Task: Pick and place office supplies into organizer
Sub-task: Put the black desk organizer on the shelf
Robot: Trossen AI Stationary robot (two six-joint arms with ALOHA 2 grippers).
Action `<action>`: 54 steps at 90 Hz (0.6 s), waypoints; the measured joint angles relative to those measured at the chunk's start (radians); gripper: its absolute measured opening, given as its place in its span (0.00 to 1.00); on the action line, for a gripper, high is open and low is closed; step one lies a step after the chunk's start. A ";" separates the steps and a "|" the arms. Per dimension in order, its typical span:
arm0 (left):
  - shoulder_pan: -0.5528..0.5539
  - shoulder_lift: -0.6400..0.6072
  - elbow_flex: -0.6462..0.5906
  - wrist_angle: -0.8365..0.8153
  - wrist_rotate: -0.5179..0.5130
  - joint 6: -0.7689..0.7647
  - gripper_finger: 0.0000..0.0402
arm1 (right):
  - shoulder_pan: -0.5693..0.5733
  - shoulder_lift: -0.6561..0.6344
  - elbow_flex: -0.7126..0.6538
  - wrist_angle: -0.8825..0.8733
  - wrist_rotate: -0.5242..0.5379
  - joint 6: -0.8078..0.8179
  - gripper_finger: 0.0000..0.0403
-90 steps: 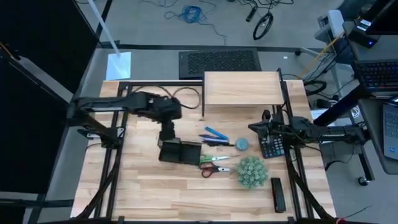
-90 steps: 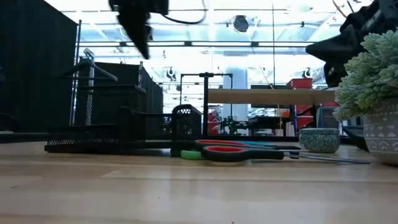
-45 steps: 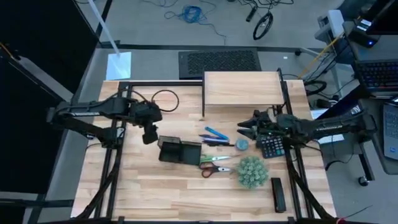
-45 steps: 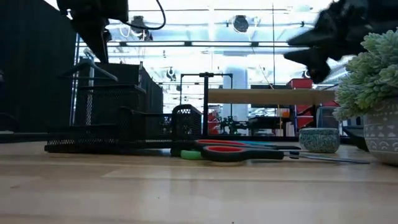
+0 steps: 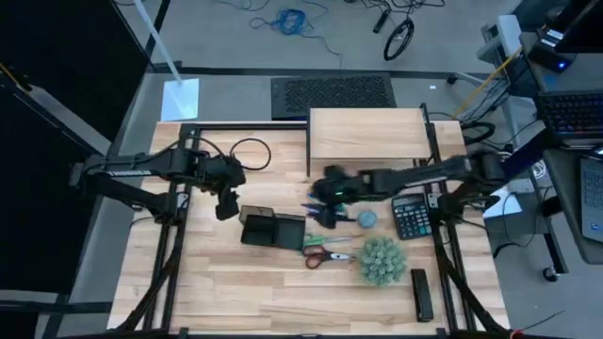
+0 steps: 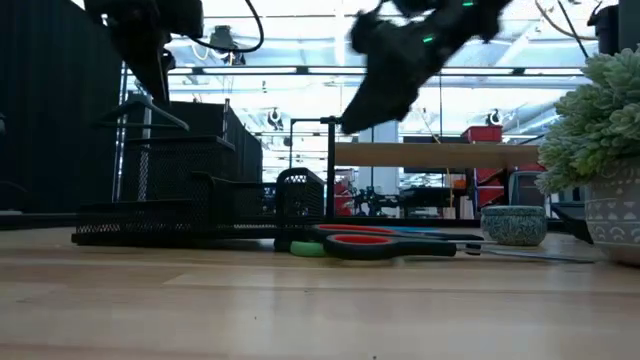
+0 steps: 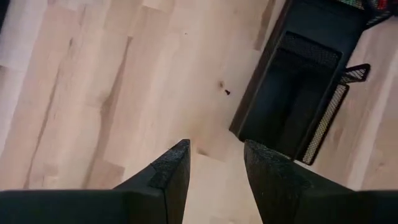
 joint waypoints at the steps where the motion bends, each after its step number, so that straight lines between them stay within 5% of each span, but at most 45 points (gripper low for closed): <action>1: 0.000 0.000 0.000 0.000 0.000 0.000 0.35 | 0.000 0.013 0.014 -0.011 0.000 -0.001 0.39; 22: 0.000 0.000 0.000 0.000 0.000 0.008 0.35 | 0.007 0.196 0.222 -0.142 -0.034 -0.020 0.39; 54: 0.000 0.000 0.000 0.003 0.000 0.026 0.35 | 0.020 0.319 0.236 -0.100 -0.059 0.058 0.39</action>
